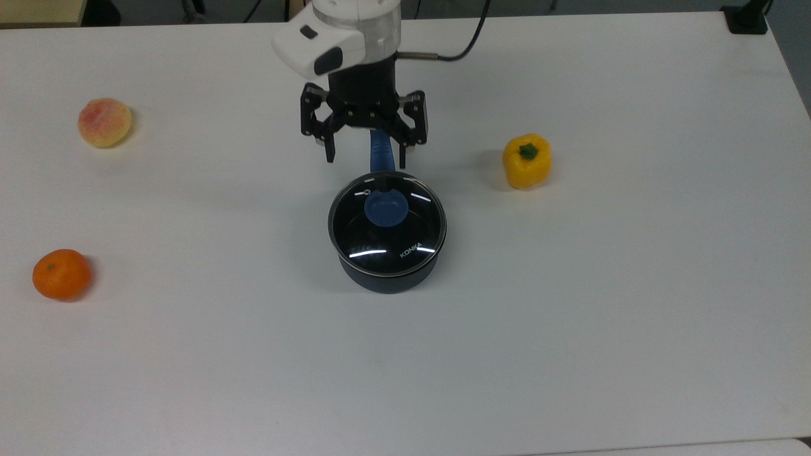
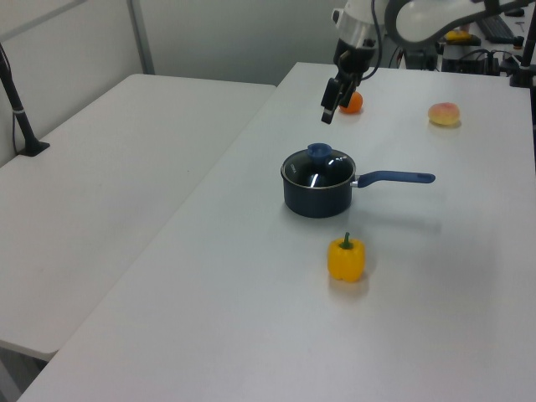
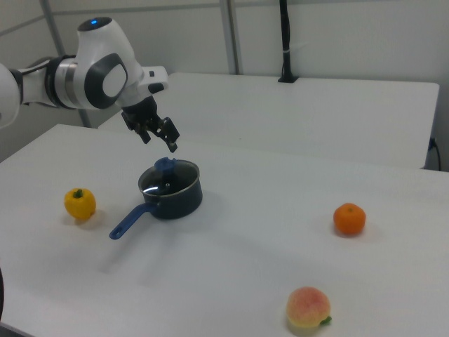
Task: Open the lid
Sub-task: 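Move the gripper over the saucepan and lower toward the blue lid knob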
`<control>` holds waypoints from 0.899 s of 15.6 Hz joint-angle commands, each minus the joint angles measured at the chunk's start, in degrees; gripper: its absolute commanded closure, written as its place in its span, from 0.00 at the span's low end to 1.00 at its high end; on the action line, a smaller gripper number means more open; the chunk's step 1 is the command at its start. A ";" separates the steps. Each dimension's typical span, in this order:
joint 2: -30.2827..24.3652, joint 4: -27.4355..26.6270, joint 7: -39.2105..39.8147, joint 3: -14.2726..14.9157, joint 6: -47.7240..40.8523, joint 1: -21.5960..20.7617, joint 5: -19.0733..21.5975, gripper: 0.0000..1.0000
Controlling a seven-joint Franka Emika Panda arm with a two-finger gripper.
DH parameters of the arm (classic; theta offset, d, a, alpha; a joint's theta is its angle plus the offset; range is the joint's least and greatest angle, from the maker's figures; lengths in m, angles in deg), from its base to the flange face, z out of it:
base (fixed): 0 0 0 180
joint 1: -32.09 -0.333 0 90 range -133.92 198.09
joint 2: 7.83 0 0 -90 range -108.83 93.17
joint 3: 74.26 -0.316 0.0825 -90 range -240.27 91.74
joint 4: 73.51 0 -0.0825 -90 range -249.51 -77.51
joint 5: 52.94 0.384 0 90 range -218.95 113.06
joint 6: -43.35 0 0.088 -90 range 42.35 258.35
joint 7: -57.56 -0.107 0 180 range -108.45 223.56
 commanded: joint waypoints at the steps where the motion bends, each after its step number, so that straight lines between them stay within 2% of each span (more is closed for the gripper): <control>1: 3.33 0.19 -4.70 0.23 5.83 -1.18 -3.41 0.00; 8: 7.11 0.10 -5.15 -0.12 11.38 -2.06 -4.21 0.00; 14: 8.70 0.01 -5.15 -1.09 11.47 -2.06 -6.93 0.00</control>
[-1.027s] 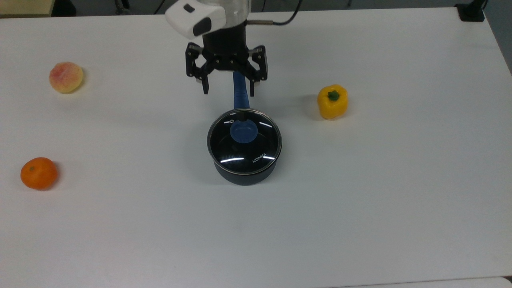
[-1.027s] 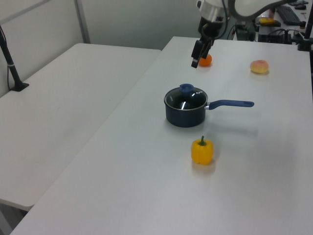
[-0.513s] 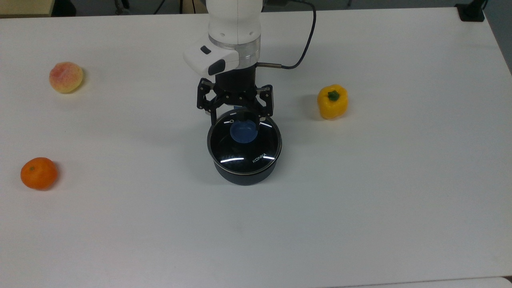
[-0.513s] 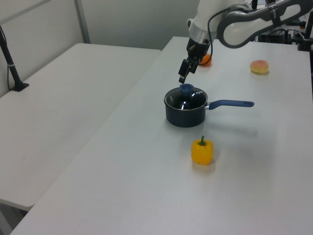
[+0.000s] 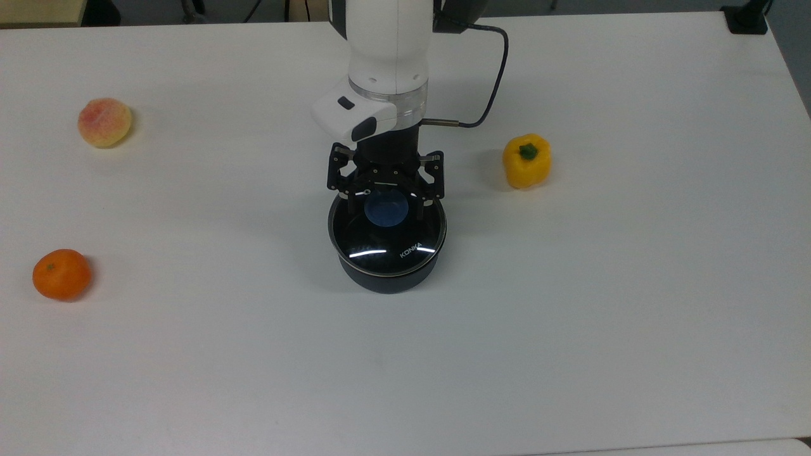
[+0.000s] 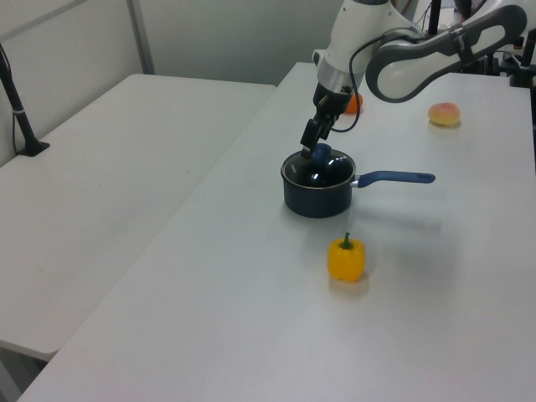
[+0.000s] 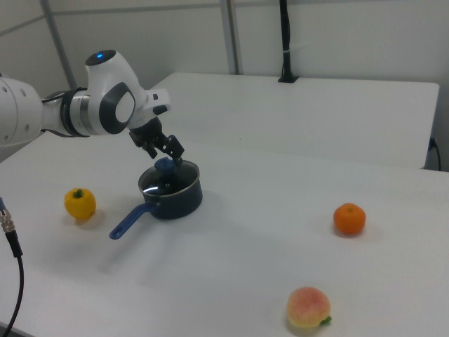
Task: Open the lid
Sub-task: 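Close the gripper on the blue knob of the glass lid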
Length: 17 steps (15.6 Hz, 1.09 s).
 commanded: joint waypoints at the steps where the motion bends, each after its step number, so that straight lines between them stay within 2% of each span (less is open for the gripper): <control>1: 0.69 -0.11 -1.39 -0.67 1.19 -0.12 -2.13 0.06; 3: 0.60 -0.11 -1.39 -0.67 1.10 -0.12 -2.04 0.28; 7: 0.43 -0.03 -1.21 -0.67 0.92 -0.03 -2.04 0.81; 8: 0.25 -0.11 -1.12 -0.67 0.75 -0.03 -2.04 0.91; 9: 0.25 -0.11 -0.95 -0.67 0.66 -0.03 -2.04 0.94; 13: -0.54 0.06 -0.60 -0.58 0.22 0.14 -2.22 0.94; 17: -3.52 -0.20 0.55 -0.58 -1.61 0.58 -2.22 0.94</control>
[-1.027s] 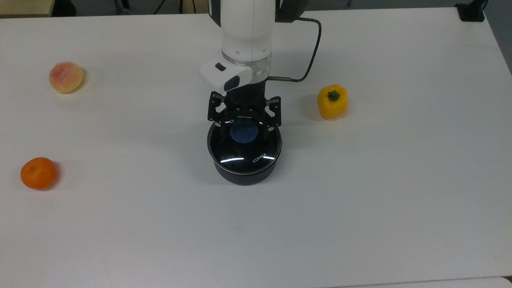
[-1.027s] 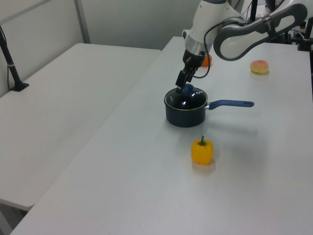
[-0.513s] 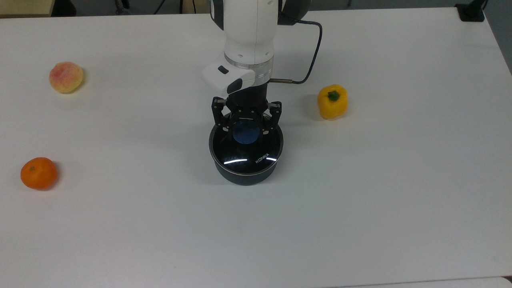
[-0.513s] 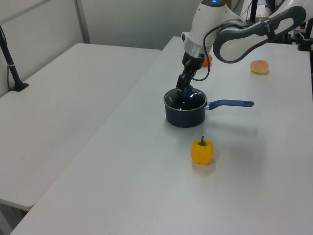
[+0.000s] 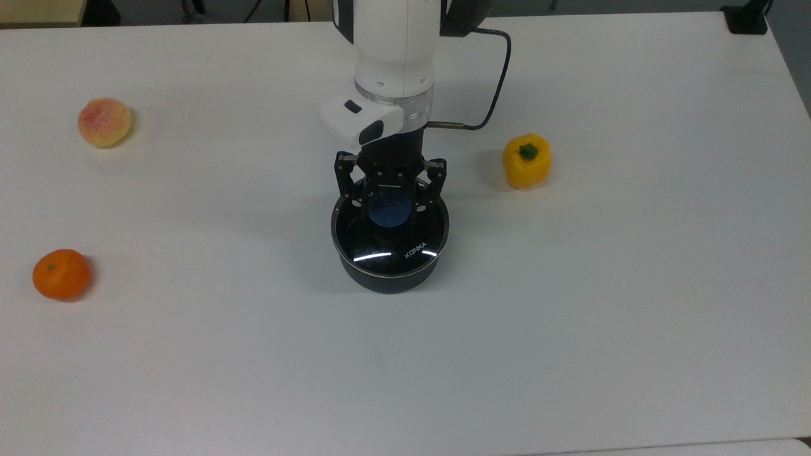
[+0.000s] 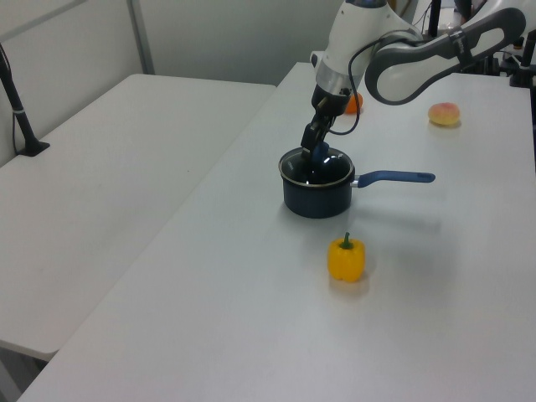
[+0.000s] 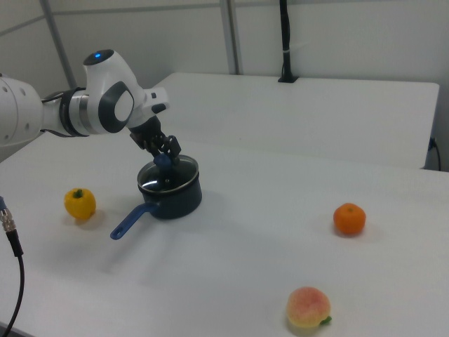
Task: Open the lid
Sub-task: 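Lift the glass lid off the saucepan and carry it beside the pan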
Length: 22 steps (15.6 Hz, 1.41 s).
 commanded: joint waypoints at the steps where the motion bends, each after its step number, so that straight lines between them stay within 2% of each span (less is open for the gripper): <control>1: -4.47 -0.64 0.91 -0.14 -3.12 0.72 -1.11 0.94; 8: -14.22 -0.99 9.69 0.56 -18.67 3.44 -0.14 0.95; 10: -17.38 -2.82 13.55 1.17 -22.19 4.49 0.03 0.97; 14: -25.38 -11.17 22.51 5.82 -23.08 4.41 2.84 0.97; 17: -28.03 -14.43 28.23 8.99 -26.41 4.41 3.11 0.97; 22: -32.08 -23.39 34.57 13.73 -26.78 4.50 3.11 0.96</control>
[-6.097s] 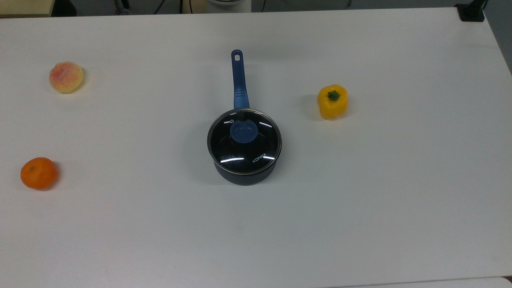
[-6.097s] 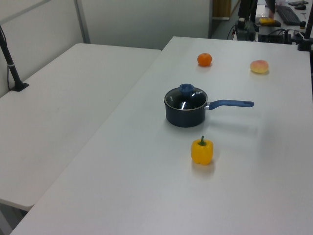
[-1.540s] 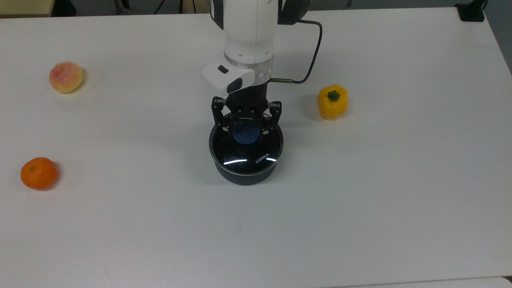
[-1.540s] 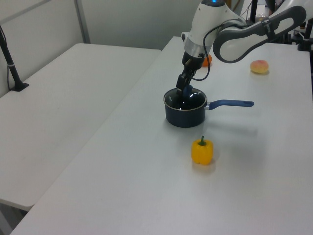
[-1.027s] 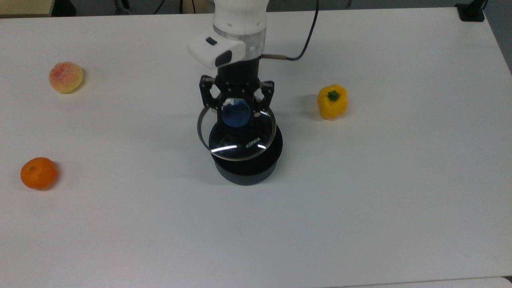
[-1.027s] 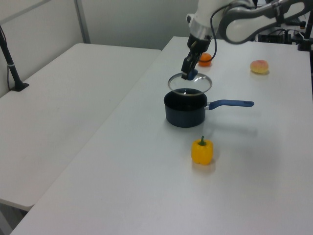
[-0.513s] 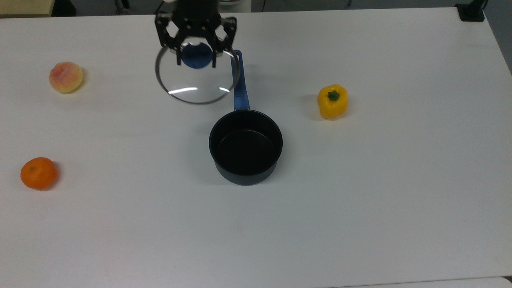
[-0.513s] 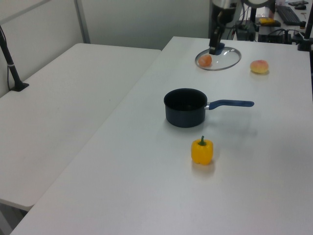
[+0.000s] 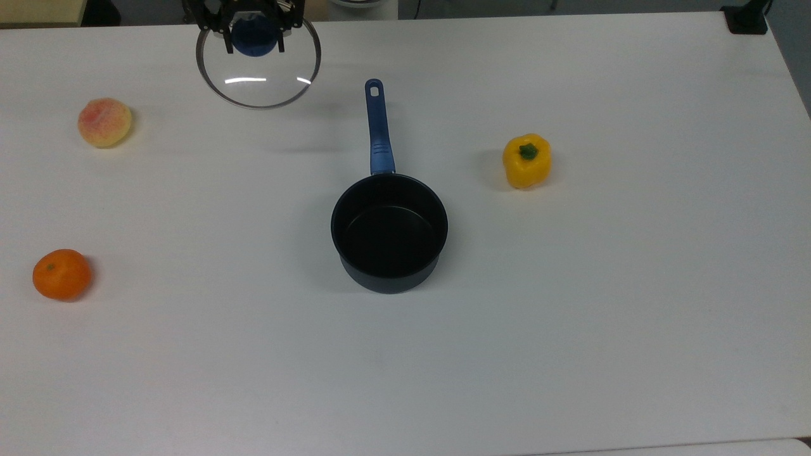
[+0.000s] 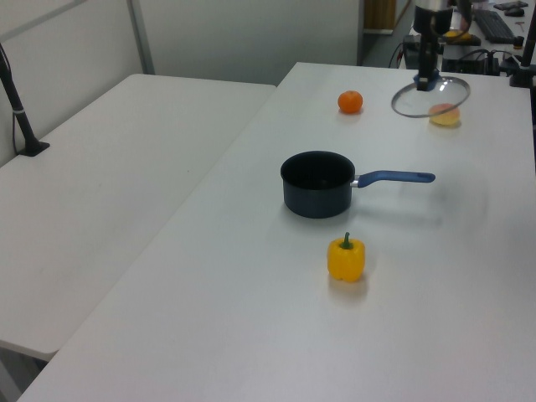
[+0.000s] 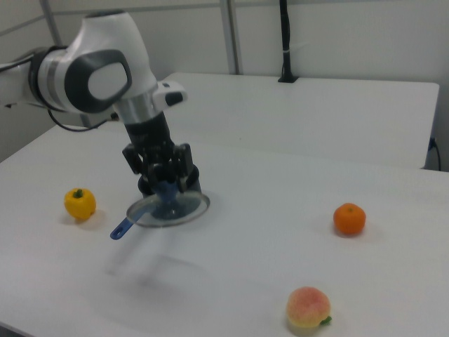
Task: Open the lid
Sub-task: 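Lower the glass lid onto the table beside the saucepan handle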
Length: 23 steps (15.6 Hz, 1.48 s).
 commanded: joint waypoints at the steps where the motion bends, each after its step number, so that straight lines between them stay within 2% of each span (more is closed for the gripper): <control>1: -4.41 -7.97 3.63 3.42 0.44 -0.52 1.01 0.96; 3: -4.23 -11.13 3.63 3.60 1.66 -0.43 1.01 0.94; 6: -4.15 -17.71 1.97 3.60 10.42 -0.60 1.01 0.93; 9: -3.27 -21.77 -2.42 3.60 18.17 -1.13 1.01 0.93; 15: -0.37 -26.08 -7.96 3.34 29.08 -3.15 0.92 0.93; 19: 1.47 -26.44 -9.99 2.81 30.32 -4.38 0.92 0.93; 21: 2.18 -26.44 -10.08 2.55 30.06 -4.47 0.92 0.87; 22: 2.36 -26.35 -10.08 2.55 29.62 -4.39 0.92 0.81; 23: 2.27 -26.35 -10.17 2.55 29.27 -4.38 0.92 0.66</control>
